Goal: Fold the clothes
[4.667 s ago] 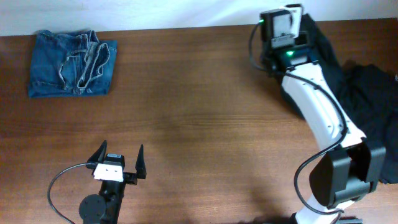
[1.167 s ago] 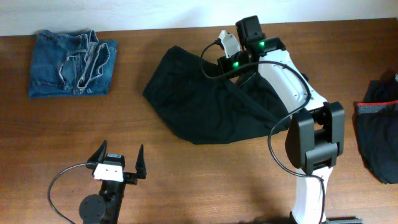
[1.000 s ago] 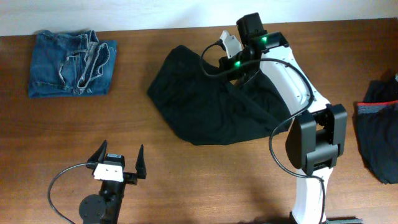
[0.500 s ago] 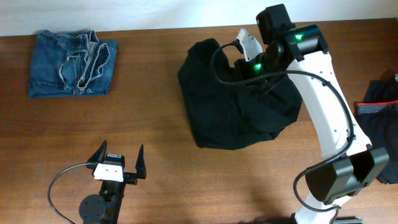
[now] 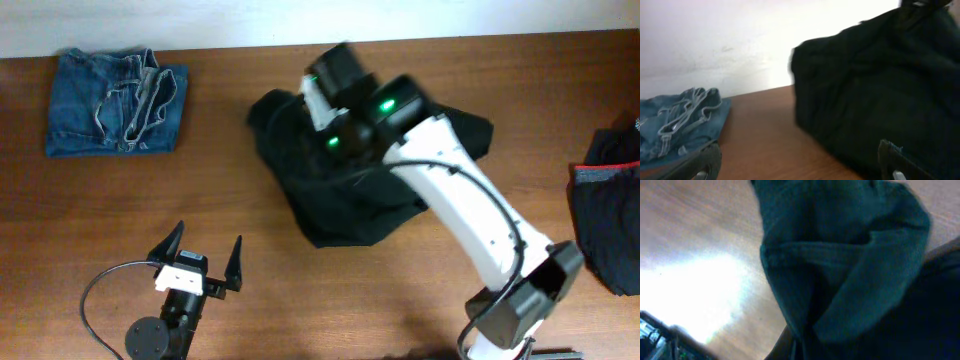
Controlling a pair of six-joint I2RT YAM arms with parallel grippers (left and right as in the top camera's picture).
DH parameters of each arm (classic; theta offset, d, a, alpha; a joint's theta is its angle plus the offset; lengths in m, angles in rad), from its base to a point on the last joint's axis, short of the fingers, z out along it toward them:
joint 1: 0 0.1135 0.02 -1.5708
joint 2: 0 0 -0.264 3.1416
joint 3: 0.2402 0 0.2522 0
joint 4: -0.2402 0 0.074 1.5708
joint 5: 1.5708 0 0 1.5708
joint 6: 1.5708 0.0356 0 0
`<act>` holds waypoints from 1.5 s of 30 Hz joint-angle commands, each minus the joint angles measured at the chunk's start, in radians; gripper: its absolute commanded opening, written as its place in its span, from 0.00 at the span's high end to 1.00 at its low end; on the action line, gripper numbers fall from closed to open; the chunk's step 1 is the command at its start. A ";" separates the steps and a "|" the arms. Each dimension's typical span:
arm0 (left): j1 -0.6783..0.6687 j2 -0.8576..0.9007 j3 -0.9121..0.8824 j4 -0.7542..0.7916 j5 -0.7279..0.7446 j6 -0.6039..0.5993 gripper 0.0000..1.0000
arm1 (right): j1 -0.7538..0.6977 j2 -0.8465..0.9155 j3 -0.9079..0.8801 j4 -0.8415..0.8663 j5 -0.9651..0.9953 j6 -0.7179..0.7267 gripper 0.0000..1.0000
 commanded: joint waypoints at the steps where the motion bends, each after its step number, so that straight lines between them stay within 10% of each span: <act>1: 0.006 -0.007 -0.002 0.007 0.034 0.007 0.01 | 0.061 0.005 0.006 0.024 0.122 0.166 0.96; 45: 0.006 -0.007 0.001 0.007 0.083 -0.023 0.01 | 0.192 0.000 0.008 -0.116 -0.114 0.136 0.85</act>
